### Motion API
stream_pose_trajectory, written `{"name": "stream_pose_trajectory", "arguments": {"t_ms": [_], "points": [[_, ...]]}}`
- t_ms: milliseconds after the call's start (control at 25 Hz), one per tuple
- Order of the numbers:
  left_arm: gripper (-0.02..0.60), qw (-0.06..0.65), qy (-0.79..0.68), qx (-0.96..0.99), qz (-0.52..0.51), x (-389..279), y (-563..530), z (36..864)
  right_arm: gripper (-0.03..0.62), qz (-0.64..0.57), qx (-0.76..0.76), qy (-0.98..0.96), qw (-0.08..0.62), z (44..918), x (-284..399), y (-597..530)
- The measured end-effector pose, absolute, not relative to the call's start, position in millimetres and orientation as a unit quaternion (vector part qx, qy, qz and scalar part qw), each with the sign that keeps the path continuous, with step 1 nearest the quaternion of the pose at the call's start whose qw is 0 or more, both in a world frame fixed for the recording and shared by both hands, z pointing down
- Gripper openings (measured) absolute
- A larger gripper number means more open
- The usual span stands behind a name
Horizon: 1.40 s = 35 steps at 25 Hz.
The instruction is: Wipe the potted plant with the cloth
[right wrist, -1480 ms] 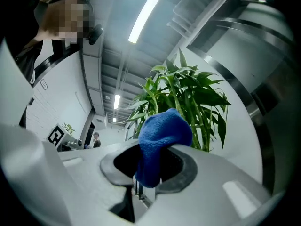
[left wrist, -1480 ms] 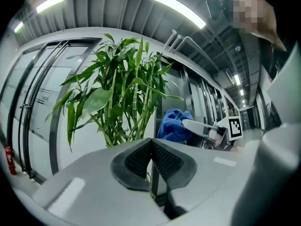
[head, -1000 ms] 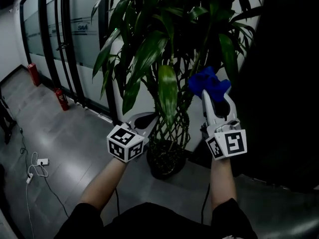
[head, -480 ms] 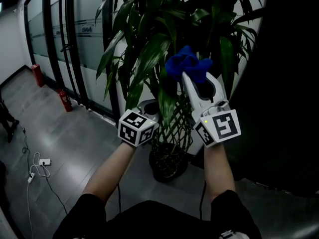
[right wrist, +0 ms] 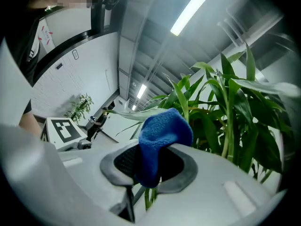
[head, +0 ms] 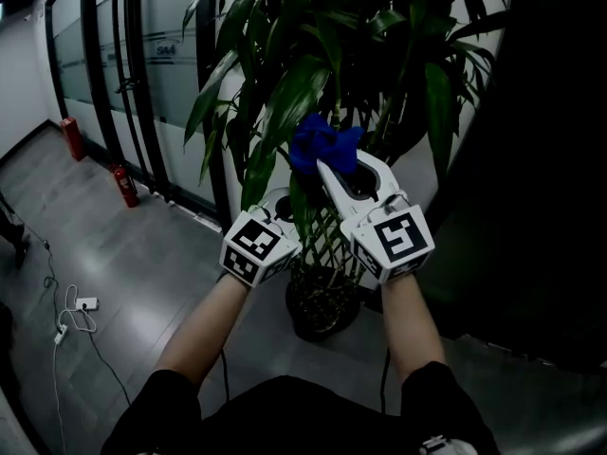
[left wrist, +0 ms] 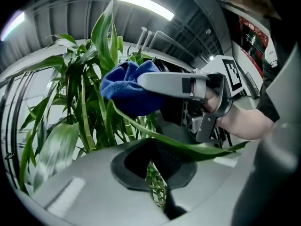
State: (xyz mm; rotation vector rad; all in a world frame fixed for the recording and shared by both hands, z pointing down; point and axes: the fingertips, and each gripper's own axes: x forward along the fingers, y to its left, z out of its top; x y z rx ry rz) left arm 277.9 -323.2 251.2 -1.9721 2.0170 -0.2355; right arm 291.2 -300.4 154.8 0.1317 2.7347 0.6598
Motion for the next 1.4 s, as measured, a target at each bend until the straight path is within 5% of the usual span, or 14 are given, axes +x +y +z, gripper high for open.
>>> {"name": "stream_pose_trajectory", "arguments": {"t_ms": [1400], "points": [[0.006, 0.124, 0.704, -0.695, -0.083, 289, -318, 319, 0.086, 0.138, 0.086, 0.984, 0.070, 269, 330, -277]]}}
